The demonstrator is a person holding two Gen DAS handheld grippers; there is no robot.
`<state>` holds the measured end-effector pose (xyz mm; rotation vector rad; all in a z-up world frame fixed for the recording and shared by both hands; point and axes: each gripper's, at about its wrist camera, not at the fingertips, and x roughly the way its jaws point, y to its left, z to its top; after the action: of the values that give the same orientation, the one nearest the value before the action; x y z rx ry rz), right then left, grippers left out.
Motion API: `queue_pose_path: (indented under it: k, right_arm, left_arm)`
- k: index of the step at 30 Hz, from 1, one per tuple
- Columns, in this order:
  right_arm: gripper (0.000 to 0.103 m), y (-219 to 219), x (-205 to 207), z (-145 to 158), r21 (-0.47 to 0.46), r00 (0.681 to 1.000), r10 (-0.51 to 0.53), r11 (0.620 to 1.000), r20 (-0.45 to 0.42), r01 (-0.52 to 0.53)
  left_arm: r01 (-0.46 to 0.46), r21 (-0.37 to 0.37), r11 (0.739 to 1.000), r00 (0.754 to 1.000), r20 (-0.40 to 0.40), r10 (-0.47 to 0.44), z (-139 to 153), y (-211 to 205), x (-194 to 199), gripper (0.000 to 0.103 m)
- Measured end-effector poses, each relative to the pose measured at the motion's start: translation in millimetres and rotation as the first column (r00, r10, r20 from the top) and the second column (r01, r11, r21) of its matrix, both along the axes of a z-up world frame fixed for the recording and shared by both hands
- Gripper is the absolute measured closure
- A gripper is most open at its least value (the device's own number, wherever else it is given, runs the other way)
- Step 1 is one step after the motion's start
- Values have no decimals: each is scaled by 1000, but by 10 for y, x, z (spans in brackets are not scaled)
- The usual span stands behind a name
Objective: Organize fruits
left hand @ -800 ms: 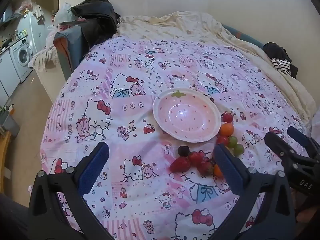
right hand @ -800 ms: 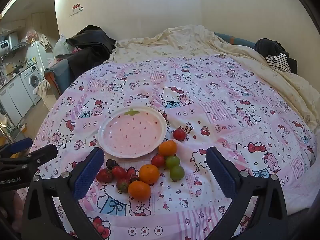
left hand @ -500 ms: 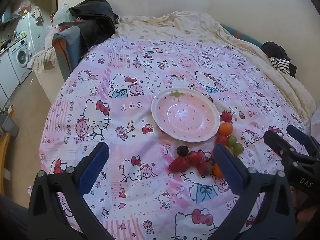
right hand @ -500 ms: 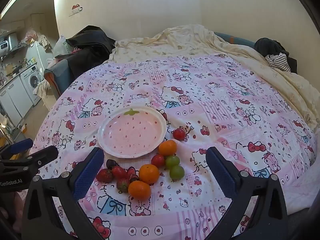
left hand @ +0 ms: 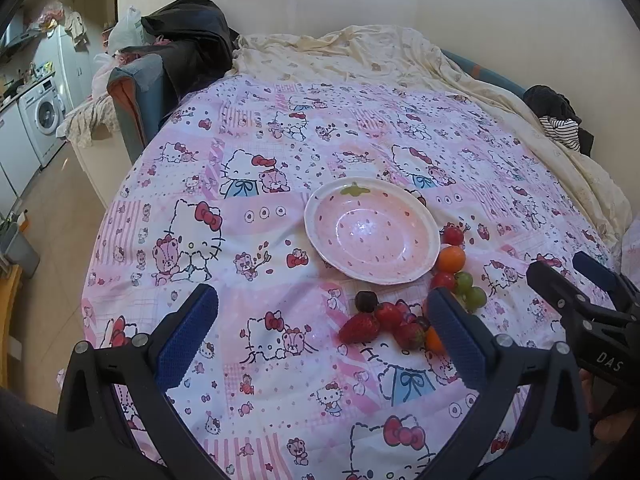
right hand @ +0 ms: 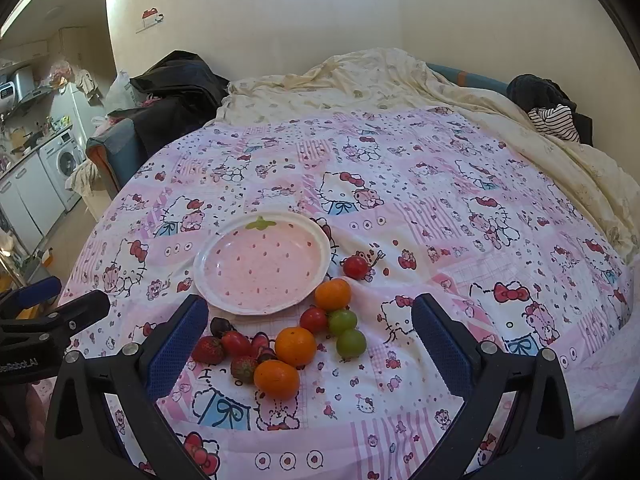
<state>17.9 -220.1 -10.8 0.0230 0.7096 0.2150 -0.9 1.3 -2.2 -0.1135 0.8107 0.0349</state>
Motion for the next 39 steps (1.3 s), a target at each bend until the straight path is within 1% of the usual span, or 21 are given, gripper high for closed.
queue_pose_path:
  k: [9,16,39]
  right_arm:
    - [0,-21,8,-6,1,1000,6,1000,-3,-6]
    - [0,14,-6,-5,-4,1000,3,1000,-4,-3]
    - [0,16,9,-12,1,1000,4,1000,-9,-4]
  left_arm:
    - [-3,0,1000,1000,11,3,42,-3,-66,0]
    - [-4,14,1000,1000,11,4,62,-14,-39,0]
    - [-11,11,1000,1000,10,11,77,-24,-44,0]
